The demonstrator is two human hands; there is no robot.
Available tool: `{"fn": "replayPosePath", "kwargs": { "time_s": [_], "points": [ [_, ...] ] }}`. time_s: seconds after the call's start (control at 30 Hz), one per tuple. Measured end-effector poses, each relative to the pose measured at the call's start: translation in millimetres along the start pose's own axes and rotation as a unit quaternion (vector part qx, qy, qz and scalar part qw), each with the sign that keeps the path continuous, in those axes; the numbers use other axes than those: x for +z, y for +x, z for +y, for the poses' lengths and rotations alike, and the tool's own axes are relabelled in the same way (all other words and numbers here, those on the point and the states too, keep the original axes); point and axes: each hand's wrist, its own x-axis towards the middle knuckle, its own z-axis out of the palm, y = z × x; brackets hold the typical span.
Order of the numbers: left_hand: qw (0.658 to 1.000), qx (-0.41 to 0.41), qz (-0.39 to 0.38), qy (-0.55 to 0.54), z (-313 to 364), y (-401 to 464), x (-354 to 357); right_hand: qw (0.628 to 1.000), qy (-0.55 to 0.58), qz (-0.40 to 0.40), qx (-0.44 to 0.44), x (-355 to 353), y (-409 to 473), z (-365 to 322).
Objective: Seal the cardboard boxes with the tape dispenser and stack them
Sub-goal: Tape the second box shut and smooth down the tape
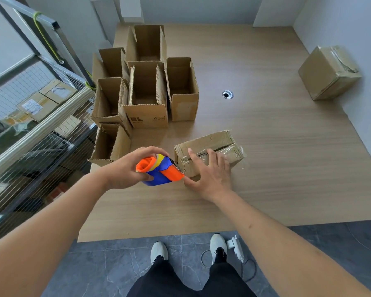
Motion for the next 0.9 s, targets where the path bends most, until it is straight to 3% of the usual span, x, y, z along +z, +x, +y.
{"fn": "replayPosePath", "kwargs": {
  "time_s": [0.13,0.3,0.43,0.5,0.57,0.63,0.7,0.9],
  "points": [
    [1.000,-0.002,-0.005,-0.004,2,-4,2,0.997,0.008,-0.008,-0.078,0,-3,11],
    [1.000,-0.003,0.002,0.003,7,-10,8,0.979,0.024,-0.081,-0.184,-8,1,38],
    [1.000,-0.006,0.004,0.012,8,-15,13,0.976,0.064,-0.106,-0.180,-15,4,44],
    [1.000,-0.004,0.008,0.020,9,-18,15,0.969,0.158,-0.080,-0.170,-19,1,37],
    [1.000,0.002,0.009,0.023,10,-20,17,0.932,0.327,-0.041,-0.149,-26,-5,23],
    [1.000,0.002,0.006,0.025,12,-21,20,0.856,0.499,-0.074,-0.114,-38,-12,7],
    [1.000,0.002,0.005,0.029,15,-22,21,0.806,0.574,-0.118,-0.088,-45,-16,-2],
    [0.999,0.020,-0.008,0.036,20,-26,28,0.787,0.597,-0.146,-0.061,-39,-24,-1]
  ]
}}
